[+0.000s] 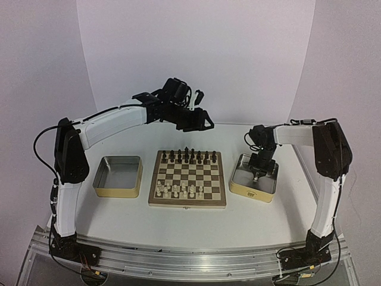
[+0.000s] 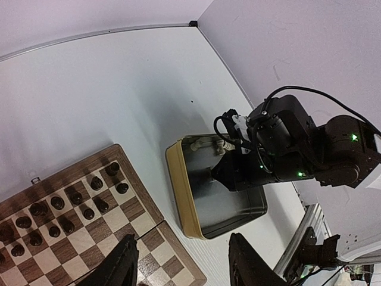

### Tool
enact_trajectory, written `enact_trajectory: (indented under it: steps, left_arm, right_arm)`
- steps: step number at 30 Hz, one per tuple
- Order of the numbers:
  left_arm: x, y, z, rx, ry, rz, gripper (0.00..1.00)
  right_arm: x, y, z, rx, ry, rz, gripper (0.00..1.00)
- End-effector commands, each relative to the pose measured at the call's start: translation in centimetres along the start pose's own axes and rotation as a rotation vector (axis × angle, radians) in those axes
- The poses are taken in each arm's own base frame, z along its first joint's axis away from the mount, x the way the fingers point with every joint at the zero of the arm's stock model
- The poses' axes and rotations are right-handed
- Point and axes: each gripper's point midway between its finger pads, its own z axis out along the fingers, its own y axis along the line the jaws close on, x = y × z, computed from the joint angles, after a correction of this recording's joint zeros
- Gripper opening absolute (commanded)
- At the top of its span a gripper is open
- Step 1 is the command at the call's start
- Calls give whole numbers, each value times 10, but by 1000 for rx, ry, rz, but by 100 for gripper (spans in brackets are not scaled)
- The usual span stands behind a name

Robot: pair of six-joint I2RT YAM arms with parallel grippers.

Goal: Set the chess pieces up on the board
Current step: Pick up the chess piece from the storage box.

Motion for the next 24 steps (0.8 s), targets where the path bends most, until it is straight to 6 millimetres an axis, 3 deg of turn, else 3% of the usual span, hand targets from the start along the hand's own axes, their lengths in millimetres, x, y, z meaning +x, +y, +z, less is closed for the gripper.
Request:
enact_trajectory:
  steps: [1, 8, 13, 18, 24]
  left_arm:
    - [-17, -15, -10, 38, -33, 18, 51]
    - [-14, -19, -9, 61, -16, 0, 51]
    - [-11, -20, -9, 76, -8, -12, 51]
    - [-4, -23, -5, 103, 25, -36, 51]
    - [3, -26, -3, 155, 74, -94, 53]
  right_arm:
    - [1, 7, 0, -33, -2, -17, 5]
    - [10, 10, 2, -79, 23, -110, 3]
    - [21, 17, 6, -141, 56, -185, 15]
    - [25, 14, 6, -146, 52, -222, 0]
    - [27, 22, -24, -238, 18, -331, 0]
